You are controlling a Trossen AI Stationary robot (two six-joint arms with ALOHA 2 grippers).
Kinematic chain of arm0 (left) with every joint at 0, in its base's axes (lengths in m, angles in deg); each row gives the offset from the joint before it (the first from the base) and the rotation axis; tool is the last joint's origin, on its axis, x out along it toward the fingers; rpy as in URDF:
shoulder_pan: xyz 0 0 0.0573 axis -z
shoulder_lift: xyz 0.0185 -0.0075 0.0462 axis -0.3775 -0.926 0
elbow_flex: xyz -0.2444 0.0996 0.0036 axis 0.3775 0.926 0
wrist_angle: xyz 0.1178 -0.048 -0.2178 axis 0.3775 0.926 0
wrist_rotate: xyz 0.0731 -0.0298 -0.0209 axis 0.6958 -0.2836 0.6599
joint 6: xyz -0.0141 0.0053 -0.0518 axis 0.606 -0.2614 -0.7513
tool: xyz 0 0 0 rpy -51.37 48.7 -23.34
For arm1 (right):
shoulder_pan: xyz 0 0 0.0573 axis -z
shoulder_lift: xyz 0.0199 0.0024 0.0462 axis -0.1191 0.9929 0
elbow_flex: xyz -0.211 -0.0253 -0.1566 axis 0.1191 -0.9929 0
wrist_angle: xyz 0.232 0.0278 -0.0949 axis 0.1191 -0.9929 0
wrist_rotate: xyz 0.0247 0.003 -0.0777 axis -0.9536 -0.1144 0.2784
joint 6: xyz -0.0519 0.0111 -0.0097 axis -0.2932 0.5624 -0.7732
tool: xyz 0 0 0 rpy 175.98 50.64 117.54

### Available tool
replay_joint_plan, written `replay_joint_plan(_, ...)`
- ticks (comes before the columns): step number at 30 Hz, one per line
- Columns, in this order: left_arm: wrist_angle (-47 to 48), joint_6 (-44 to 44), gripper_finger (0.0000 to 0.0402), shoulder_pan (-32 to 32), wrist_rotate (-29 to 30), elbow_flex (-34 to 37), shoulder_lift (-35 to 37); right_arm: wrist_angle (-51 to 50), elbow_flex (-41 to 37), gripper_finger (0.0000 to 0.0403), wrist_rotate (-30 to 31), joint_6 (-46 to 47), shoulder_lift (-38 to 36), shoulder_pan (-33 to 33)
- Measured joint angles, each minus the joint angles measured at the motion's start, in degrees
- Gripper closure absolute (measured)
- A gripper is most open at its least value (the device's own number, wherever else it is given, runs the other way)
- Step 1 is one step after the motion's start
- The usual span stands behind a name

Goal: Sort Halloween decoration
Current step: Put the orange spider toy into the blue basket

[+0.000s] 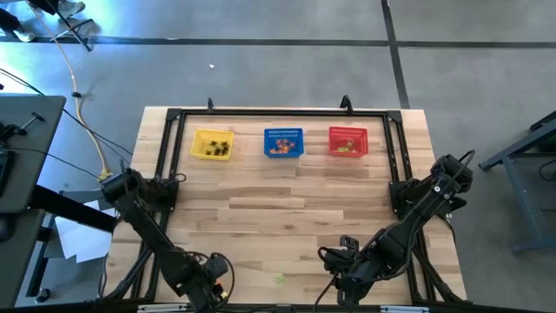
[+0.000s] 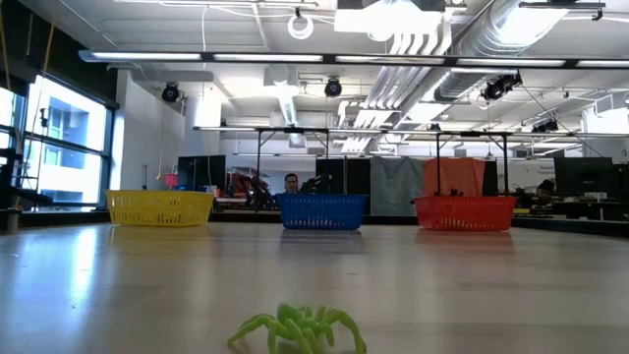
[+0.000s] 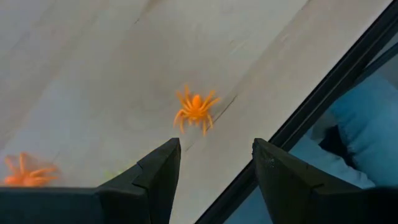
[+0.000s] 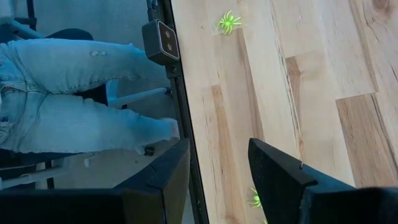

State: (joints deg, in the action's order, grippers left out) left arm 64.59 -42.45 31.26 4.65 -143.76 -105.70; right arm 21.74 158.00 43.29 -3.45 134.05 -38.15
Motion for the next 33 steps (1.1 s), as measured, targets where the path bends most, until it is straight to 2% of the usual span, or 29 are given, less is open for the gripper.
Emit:
replay_joint_plan(25, 0.3, 9.5, 0.0218, -1.6, 0.8, -0.3, -6.4, 0.0, 0.0, 0.0243, 0.0, 0.0, 0.0, 0.0)
replay_joint_plan(29, 0.8, 9.1, 0.0233, -1.6, 0.8, -0.2, -6.5, 0.0, 0.0, 0.0243, 0.0, 0.0, 0.0, 0.0)
replay_joint_plan(33, 1.5, 9.2, 0.0265, -1.6, 0.9, -0.2, -6.5, 0.0, 0.0, 0.0243, 0.0, 0.0, 0.0, 0.0)
